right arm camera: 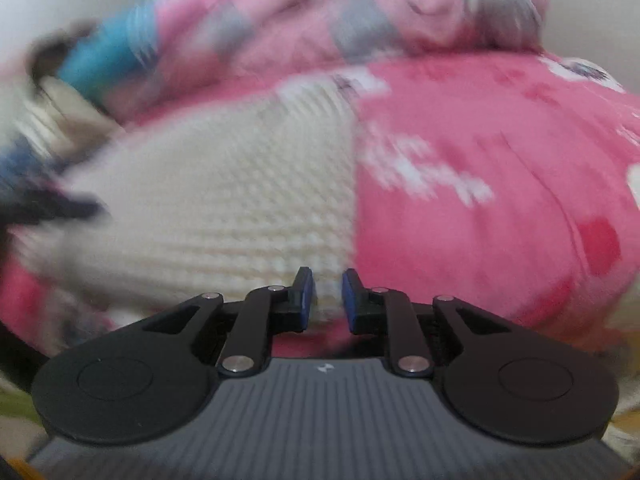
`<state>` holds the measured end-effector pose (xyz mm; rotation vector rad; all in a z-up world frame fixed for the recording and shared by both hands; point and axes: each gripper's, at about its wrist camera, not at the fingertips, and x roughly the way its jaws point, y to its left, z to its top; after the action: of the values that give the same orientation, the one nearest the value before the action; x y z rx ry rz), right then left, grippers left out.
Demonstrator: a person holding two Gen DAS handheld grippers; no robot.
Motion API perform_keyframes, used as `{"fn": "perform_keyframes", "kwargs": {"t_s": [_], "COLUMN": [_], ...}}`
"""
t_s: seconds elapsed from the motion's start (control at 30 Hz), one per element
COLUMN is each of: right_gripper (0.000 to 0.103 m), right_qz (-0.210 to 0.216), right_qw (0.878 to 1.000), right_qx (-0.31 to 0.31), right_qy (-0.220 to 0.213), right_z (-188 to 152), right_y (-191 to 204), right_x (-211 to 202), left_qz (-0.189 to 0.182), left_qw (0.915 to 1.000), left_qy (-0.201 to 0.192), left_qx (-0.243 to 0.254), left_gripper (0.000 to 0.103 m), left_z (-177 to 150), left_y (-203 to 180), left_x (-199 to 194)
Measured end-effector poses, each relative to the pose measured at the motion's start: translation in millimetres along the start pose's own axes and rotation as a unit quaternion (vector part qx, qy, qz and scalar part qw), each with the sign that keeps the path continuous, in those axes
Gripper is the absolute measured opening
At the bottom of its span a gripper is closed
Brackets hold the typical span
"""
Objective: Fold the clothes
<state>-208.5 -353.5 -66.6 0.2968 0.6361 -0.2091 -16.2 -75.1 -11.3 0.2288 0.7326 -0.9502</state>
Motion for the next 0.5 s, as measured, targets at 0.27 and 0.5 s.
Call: {"fn": "perform_keyframes", "kwargs": {"t_s": [0.27,0.5], "right_gripper": [0.015,0.011], "right_qz": [0.004,0.060], "right_qw": [0.998,0.995], "right_qx": [0.021,-0.036], "right_qy": [-0.060,-0.069], "right_z": [32.0,69.2], "right_y": [-14.7,14.0], "right_x": [-29.4,24.8], "left_qz": [-0.001,-0.002], "left_qw": [0.9999,0.9996], "left_qy": [-0.003,-0.024], "left_qx": [-0.011,-0.015], "left_gripper": [0.043,0.043], "left_z": [0.9,-8.2], "left_y": [3.6,4.9], "left_x": [1.5,-1.3]}}
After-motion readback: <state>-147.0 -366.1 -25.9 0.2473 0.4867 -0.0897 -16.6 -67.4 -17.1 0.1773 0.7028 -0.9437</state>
